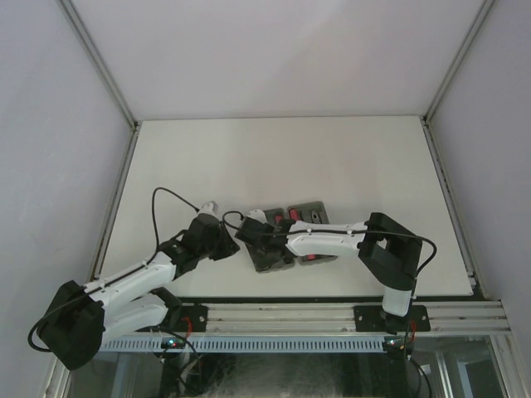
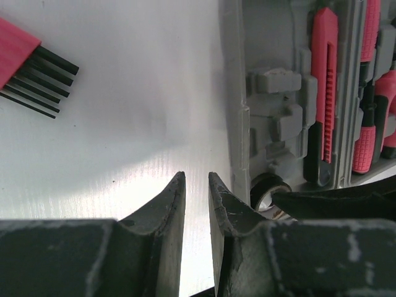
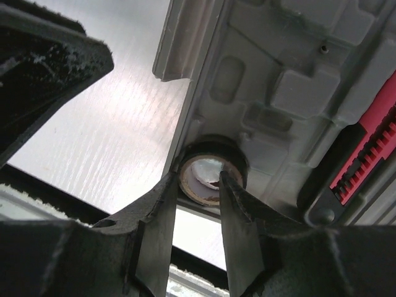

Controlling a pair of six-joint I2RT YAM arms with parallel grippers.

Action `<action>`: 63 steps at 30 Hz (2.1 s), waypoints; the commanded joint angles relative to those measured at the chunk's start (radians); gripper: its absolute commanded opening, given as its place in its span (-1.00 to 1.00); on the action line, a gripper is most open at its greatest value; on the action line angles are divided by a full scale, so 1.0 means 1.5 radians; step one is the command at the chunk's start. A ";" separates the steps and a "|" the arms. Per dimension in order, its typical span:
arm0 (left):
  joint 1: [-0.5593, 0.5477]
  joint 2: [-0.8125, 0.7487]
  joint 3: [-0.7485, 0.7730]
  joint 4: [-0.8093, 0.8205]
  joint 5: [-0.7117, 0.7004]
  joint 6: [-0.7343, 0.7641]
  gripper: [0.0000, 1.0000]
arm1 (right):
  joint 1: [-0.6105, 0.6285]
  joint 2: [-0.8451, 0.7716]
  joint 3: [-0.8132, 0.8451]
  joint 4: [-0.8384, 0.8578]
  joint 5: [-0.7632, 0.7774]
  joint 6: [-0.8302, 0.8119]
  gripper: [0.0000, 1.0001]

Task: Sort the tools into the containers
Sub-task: Adjust the engineering item in the storage box.

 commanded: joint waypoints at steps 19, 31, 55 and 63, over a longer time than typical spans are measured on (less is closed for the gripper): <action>-0.043 -0.075 0.013 -0.012 -0.001 0.059 -0.55 | -0.039 -0.159 -0.097 0.076 0.009 0.030 -0.44; -0.175 0.039 0.074 -0.012 -0.036 0.070 -0.73 | -0.086 -0.209 -0.198 0.145 -0.039 0.068 -0.49; -0.199 0.123 0.133 -0.002 -0.045 0.062 -0.78 | -0.092 -0.223 -0.226 0.158 -0.033 0.083 -0.53; -0.199 0.140 0.134 0.001 -0.040 0.062 -0.80 | -0.092 -0.223 -0.228 0.159 -0.033 0.084 -0.54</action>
